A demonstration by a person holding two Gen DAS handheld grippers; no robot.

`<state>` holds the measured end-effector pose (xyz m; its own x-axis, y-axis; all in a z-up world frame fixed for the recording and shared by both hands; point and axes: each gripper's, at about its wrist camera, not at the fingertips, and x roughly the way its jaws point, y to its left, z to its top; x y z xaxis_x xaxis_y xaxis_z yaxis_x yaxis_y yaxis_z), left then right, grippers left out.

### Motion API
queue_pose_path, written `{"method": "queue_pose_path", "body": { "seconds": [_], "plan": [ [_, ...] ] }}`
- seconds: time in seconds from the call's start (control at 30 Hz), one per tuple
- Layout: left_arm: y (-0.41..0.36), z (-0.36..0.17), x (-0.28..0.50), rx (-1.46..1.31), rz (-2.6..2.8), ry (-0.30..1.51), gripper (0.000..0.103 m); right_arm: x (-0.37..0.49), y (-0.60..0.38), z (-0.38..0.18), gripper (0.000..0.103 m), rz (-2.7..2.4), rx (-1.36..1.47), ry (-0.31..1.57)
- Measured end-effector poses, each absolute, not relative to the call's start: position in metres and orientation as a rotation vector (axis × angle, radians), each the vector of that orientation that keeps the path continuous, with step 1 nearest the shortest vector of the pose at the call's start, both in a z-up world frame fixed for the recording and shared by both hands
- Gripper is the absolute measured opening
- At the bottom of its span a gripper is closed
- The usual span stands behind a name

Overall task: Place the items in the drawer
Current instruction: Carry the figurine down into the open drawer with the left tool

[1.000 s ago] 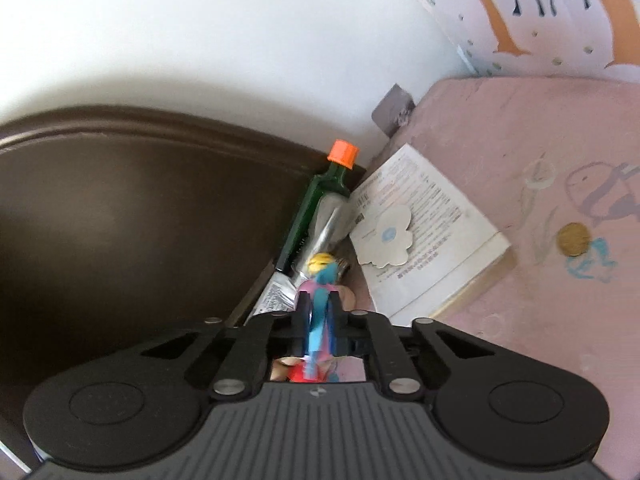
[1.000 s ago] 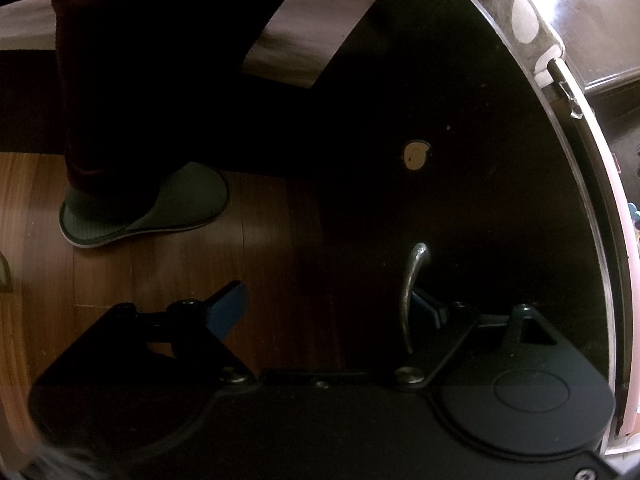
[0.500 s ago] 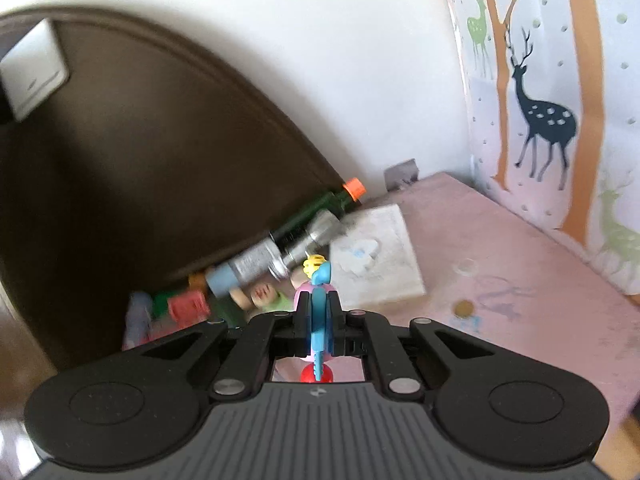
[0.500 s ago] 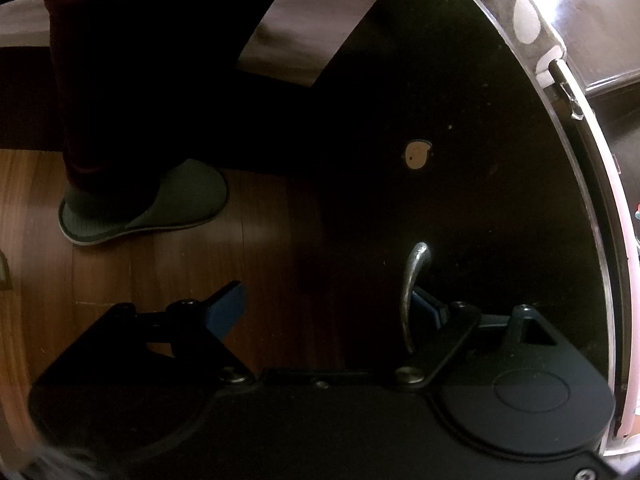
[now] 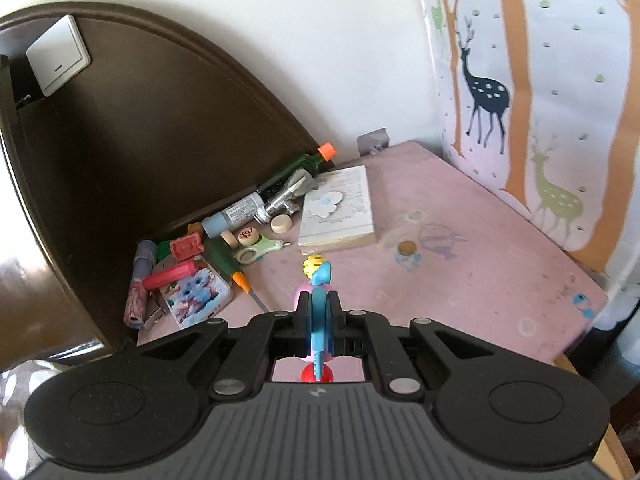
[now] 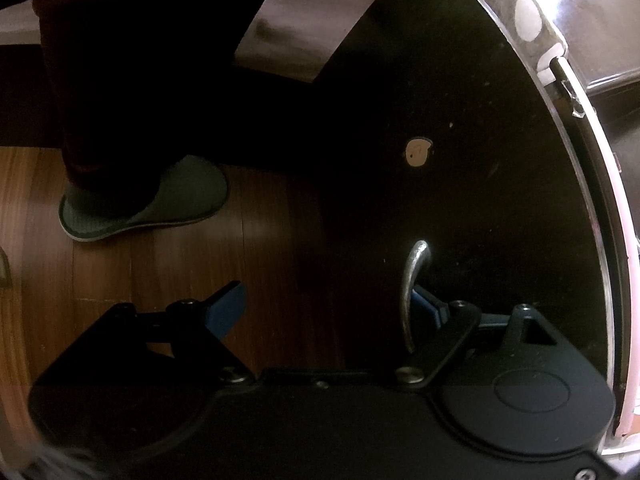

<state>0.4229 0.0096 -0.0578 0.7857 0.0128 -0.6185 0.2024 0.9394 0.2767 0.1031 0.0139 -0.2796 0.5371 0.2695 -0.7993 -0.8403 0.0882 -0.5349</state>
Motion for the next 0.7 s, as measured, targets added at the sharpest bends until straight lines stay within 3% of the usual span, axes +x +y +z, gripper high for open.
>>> {"method": "queue_pose_path", "body": {
  "seconds": [0.43,0.7],
  "plan": [
    [-0.012,-0.067,0.350,0.339,-0.222,0.732,0.005,0.103,0.015,-0.282,0.087,0.900,-1.223,0.591],
    [-0.007,-0.136,0.296,0.268,-0.248,0.892,0.005,0.103,0.015,-0.283,0.087,0.904,-1.226,0.586]
  ]
}}
